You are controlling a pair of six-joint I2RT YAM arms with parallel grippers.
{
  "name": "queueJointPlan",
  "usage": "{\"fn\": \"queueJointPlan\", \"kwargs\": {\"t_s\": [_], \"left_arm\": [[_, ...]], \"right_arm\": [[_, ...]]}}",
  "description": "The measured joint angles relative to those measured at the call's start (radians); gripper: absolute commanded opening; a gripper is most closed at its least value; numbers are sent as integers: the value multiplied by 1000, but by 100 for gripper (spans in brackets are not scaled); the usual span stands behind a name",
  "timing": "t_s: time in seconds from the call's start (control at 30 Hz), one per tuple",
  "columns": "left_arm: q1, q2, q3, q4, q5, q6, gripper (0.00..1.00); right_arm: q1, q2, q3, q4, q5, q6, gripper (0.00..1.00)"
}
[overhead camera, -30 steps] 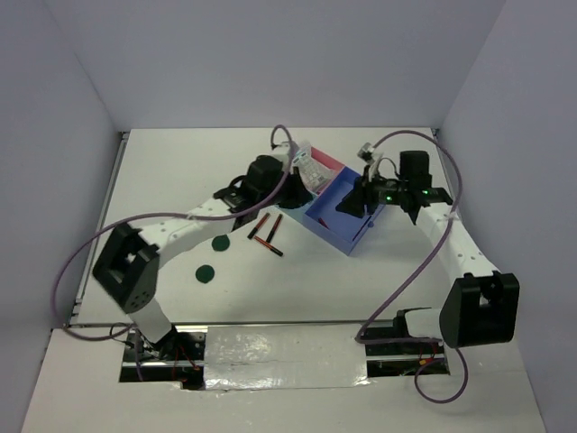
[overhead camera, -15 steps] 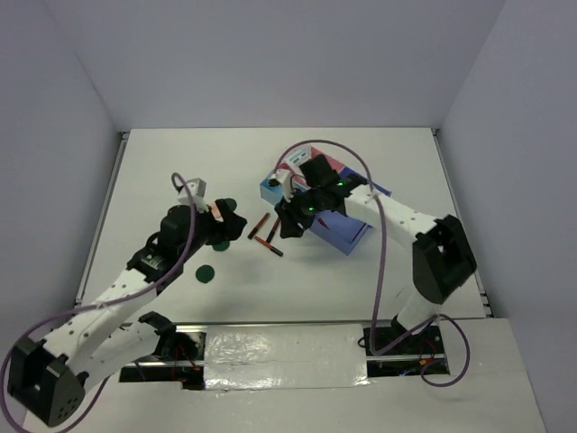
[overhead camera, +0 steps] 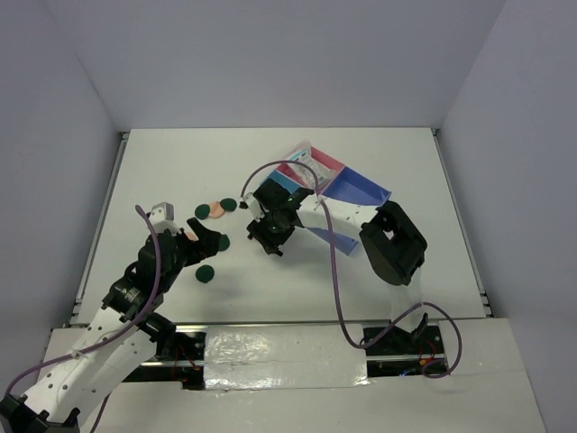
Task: Organize the makeup
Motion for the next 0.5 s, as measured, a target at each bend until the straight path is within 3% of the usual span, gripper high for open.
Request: {"fn": "queueJointPlan", "kwargs": {"t_s": [0.5], "left_arm": [[0,19,-4,-21,-10,-19,95]], "right_arm": [[1,84,20,5,84,13,44]]}}
